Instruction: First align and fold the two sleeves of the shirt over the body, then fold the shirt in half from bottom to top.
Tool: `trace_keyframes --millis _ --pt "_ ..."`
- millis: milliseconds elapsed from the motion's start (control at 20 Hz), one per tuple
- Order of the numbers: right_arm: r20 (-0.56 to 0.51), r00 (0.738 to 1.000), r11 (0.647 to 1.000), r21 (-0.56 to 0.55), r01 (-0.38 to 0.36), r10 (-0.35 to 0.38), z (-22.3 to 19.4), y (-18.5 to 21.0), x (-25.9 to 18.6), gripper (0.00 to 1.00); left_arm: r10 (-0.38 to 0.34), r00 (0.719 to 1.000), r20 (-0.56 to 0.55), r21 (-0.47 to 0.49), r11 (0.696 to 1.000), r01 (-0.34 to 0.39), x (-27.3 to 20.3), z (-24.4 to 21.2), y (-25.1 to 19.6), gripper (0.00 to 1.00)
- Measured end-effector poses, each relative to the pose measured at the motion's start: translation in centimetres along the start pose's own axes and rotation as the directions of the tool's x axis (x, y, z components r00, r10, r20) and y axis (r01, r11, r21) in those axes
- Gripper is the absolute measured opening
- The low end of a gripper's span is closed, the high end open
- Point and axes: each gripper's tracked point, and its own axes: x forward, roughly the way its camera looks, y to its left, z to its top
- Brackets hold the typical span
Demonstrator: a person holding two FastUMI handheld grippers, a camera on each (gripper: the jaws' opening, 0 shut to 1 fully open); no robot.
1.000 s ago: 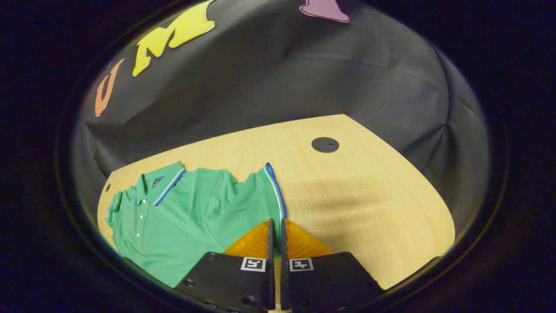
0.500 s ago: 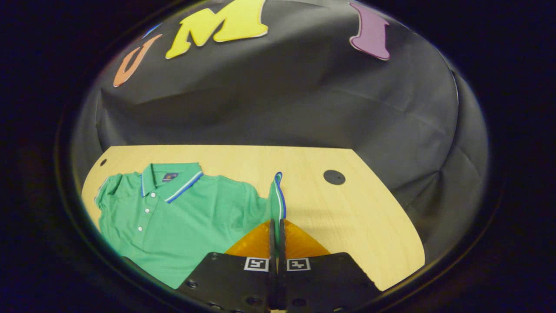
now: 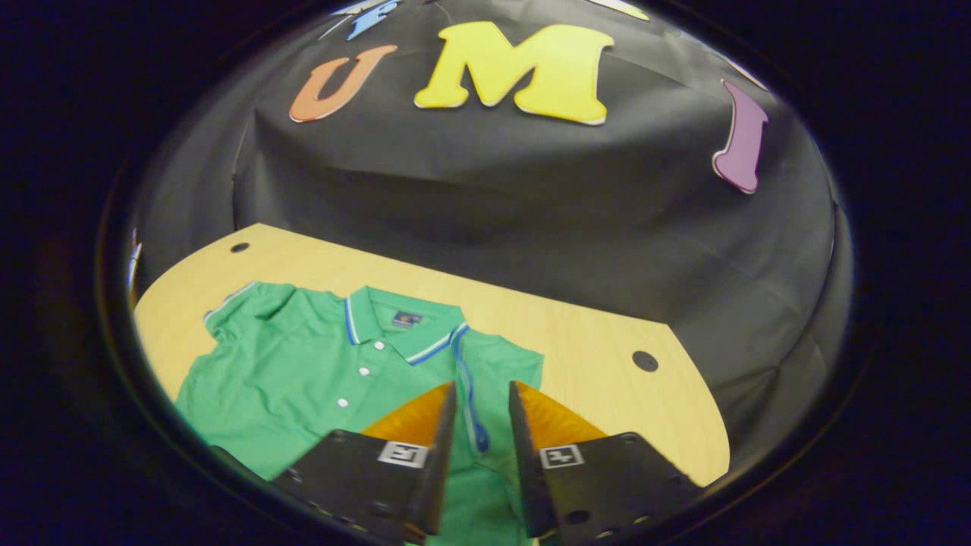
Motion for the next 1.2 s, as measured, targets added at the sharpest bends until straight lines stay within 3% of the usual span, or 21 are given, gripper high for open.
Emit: trace_keyframes --millis 150,250,300,400,600,750,800,950,1200 --pt "0.087 0.996 1.000 -0.016 -0.014 0.016 2.0 1.0 -3.4 0.96 -0.007 1.000 -0.008 0.014 1.000 0.007 0.1 -0.3 -0.2 1.00" --pt "0.152 0.988 0.999 -0.036 -0.029 0.034 3.3 1.4 -5.9 0.95 0.030 1.000 -0.011 0.011 1.000 -0.029 0.1 -0.3 0.6 1.00" --pt "0.178 0.983 0.999 -0.042 -0.033 0.040 3.8 1.4 -7.5 0.95 0.036 0.999 -0.011 0.009 0.999 -0.036 0.0 -0.3 0.6 0.94" --pt "0.231 0.972 0.998 -0.054 -0.027 0.038 4.6 1.2 -10.5 0.95 0.030 0.999 -0.013 0.017 0.999 -0.030 0.1 -0.3 0.1 1.00" --pt "0.328 0.944 0.999 -0.034 0.034 -0.021 5.1 -0.9 -16.9 0.96 0.065 0.998 -0.024 0.024 0.998 -0.064 0.2 -0.6 0.8 1.00" --pt "0.331 0.943 0.999 0.014 0.045 -0.047 3.5 -2.7 -20.7 0.94 0.070 0.997 -0.025 0.033 0.997 -0.069 0.3 -0.7 0.8 0.96" --pt "0.336 0.940 0.998 0.033 0.054 -0.062 3.2 -3.4 -22.0 0.95 0.072 0.997 -0.026 0.033 0.997 -0.071 0.3 -0.7 0.8 1.00" --pt "0.363 0.925 0.994 0.053 0.098 -0.111 1.4 -5.7 -25.3 0.96 0.085 0.996 -0.027 0.029 0.996 -0.084 0.2 -0.7 1.1 1.00" --pt "0.364 0.926 0.991 0.121 0.064 -0.104 -3.5 -6.3 -28.8 0.95 0.112 0.994 0.002 0.025 0.993 -0.112 -0.7 -0.1 0.4 1.00"
